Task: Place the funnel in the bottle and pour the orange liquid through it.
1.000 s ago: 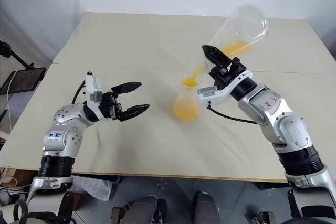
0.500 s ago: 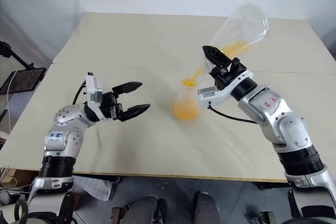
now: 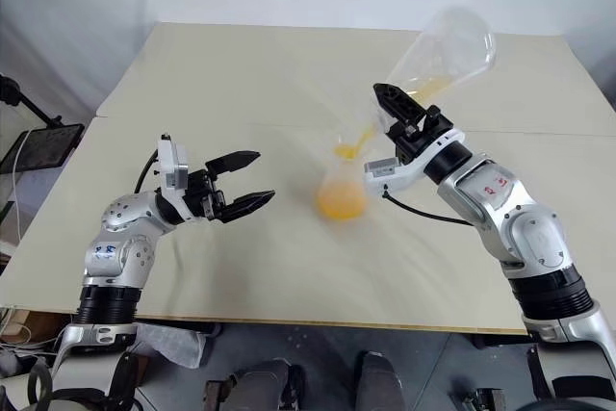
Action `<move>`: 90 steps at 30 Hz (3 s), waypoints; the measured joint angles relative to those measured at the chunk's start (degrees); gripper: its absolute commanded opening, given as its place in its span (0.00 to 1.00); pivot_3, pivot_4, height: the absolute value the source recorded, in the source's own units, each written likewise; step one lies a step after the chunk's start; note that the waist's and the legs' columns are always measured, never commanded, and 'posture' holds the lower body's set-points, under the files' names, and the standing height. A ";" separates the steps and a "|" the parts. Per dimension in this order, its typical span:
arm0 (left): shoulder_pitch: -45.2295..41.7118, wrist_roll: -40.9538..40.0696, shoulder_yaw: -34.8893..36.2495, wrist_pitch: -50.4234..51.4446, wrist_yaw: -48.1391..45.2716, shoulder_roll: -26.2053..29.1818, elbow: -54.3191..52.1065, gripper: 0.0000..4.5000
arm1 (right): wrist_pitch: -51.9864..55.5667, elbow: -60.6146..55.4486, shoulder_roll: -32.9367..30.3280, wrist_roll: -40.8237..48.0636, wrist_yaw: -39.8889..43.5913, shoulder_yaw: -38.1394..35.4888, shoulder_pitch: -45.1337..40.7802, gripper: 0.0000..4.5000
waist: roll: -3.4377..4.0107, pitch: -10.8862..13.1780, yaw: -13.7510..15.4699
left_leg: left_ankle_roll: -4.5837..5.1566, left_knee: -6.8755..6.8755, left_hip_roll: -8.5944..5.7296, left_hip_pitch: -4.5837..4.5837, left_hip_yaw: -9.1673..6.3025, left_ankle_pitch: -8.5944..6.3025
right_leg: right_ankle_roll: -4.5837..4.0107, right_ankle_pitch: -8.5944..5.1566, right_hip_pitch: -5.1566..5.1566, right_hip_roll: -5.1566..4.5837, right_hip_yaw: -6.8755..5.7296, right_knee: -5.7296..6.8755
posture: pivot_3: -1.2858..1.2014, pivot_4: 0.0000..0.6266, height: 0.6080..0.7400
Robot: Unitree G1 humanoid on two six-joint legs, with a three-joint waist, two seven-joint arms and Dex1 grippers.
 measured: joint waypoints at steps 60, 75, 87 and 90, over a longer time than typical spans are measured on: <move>-2.12 0.07 -0.71 -2.11 -0.80 -0.17 2.38 1.00 | 12.82 -6.33 10.52 23.45 11.03 -7.83 3.25 0.54 | -0.02 0.00 0.03 | 0.00 0.01 0.02 0.00 -0.02 0.00 | 0.00 0.00 0.02 0.02 -0.04 0.01 | 0.52 0.24 1.00; -3.78 0.08 -1.57 0.38 0.72 -0.17 2.00 1.00 | 44.42 4.80 16.90 59.68 11.14 -40.34 0.01 0.54 | -0.01 0.00 0.04 | 0.00 -0.03 -0.03 0.02 -0.01 0.00 | 0.00 0.00 0.01 -0.01 -0.02 0.07 | 0.52 0.24 1.00; -4.16 0.07 -2.11 0.40 0.94 -0.54 1.95 1.00 | 29.95 28.75 10.20 64.13 7.15 -43.55 0.39 0.54 | 0.00 0.00 -0.11 | 0.00 -0.06 -0.01 0.05 0.11 0.01 | 0.00 0.00 -0.01 -0.02 0.06 0.06 | 0.52 0.24 1.00; -4.17 0.07 -2.11 0.37 0.85 -0.54 1.95 1.00 | 28.48 30.08 10.23 66.08 6.59 -43.68 0.38 0.70 | 0.00 0.00 -0.09 | 0.01 -0.05 0.00 0.05 0.11 0.00 | 0.00 0.00 0.00 -0.02 0.06 0.06 | 0.52 0.24 1.00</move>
